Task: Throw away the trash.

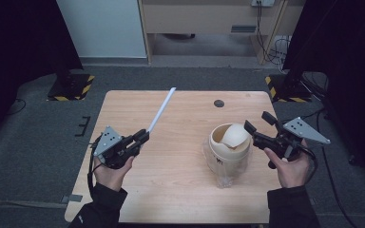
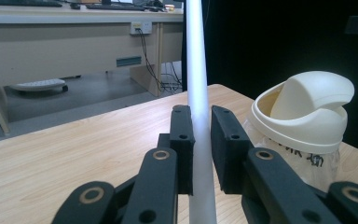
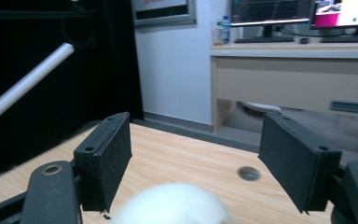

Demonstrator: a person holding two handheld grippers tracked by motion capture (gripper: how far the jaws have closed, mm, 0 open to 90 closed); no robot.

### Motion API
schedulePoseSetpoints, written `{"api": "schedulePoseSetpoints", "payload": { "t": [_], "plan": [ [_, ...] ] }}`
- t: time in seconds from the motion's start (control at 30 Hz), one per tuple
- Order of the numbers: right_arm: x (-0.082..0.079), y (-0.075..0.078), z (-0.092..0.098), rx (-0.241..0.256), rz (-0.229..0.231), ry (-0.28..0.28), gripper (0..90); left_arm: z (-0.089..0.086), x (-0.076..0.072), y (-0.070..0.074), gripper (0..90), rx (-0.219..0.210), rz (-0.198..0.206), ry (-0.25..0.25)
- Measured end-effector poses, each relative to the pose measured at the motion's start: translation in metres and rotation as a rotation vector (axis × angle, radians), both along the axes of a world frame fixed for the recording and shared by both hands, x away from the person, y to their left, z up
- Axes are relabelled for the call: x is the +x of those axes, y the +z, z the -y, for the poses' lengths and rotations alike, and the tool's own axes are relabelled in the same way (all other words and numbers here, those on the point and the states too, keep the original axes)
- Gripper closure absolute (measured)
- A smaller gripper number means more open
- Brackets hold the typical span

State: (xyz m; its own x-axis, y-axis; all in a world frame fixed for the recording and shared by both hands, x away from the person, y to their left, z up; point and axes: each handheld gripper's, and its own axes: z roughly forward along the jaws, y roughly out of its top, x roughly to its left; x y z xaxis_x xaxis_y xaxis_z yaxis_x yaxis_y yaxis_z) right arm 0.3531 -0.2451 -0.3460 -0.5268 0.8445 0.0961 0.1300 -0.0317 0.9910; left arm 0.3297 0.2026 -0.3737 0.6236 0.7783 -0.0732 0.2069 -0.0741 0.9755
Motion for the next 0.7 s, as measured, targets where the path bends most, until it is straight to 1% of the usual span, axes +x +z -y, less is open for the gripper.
{"api": "schedulePoseSetpoints", "payload": {
  "t": [0.17, 0.3, 0.4, 0.5, 0.53, 0.7],
  "plan": [
    [0.002, 0.010, -0.015, 0.000, 0.005, 0.061, 25.9, 0.007, -0.002, 0.003, 78.8, 0.001, 0.015, -0.016],
    [0.005, 0.015, -0.028, 0.011, 0.007, 0.097, 26.0, 0.015, -0.004, 0.005, 78.8, 0.005, 0.027, -0.037],
    [0.008, 0.017, -0.038, 0.037, 0.014, 0.117, 26.0, 0.021, -0.004, 0.005, 78.8, 0.014, 0.035, -0.054],
    [0.011, 0.017, -0.046, 0.091, 0.000, 0.138, 24.2, 0.026, -0.004, 0.005, 78.8, 0.019, 0.037, -0.066],
    [0.012, 0.016, -0.047, 0.095, -0.003, 0.140, 24.0, 0.027, -0.004, 0.005, 78.8, 0.020, 0.037, -0.069],
    [0.015, 0.013, -0.051, 0.078, -0.016, 0.149, 24.4, 0.035, -0.003, 0.004, 78.8, 0.024, 0.038, -0.087]
  ]
}}
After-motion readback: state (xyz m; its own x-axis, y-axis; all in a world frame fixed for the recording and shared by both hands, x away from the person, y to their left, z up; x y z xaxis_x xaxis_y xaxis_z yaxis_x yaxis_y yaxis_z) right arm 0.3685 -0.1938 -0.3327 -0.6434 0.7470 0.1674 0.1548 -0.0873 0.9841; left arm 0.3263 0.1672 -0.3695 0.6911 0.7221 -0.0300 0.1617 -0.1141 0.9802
